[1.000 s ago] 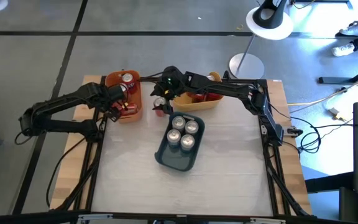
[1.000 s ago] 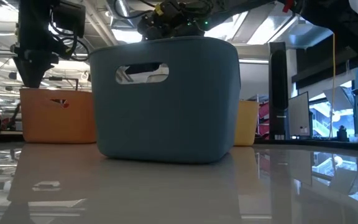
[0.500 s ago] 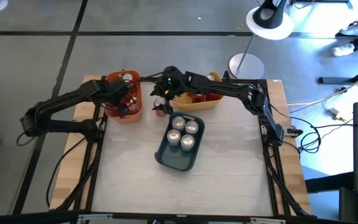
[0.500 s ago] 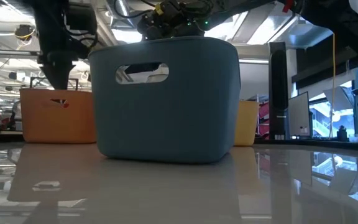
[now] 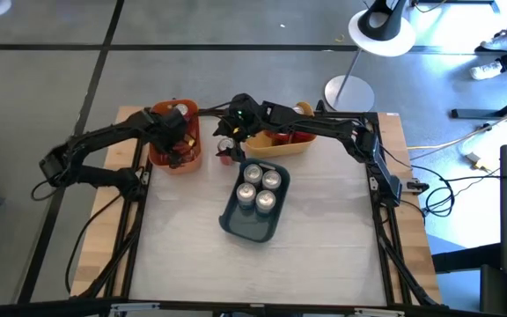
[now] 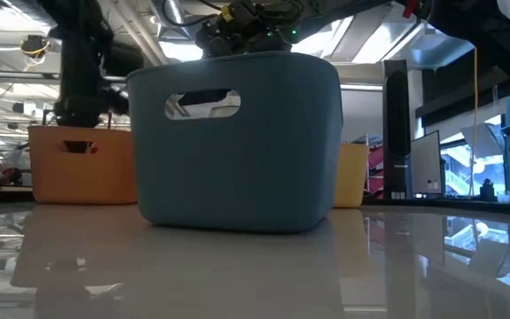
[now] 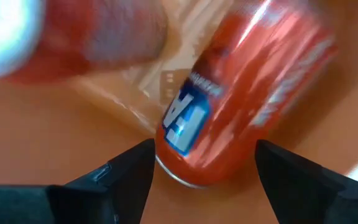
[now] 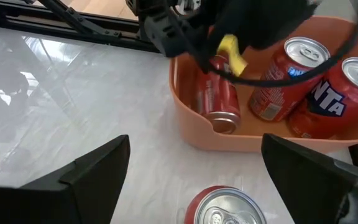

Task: Sort soda cans
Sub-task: Adjust the orange soda can inside the orange bin

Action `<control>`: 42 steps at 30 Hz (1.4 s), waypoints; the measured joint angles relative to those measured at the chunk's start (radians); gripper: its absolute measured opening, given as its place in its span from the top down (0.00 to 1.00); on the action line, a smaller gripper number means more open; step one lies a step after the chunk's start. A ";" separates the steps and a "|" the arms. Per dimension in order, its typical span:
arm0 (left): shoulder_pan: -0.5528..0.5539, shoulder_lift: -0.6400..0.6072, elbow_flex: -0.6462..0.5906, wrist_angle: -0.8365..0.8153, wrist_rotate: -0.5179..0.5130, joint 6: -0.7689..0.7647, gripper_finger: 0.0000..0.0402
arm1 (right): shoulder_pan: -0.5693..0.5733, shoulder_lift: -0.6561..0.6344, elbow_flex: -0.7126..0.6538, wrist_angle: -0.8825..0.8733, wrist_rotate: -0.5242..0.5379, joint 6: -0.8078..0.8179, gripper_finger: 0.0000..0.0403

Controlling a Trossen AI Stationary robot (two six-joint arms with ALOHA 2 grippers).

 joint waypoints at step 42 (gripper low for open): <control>0.136 0.177 -0.045 0.165 0.253 0.177 0.34 | 0.001 0.000 0.000 0.034 -0.005 0.026 0.10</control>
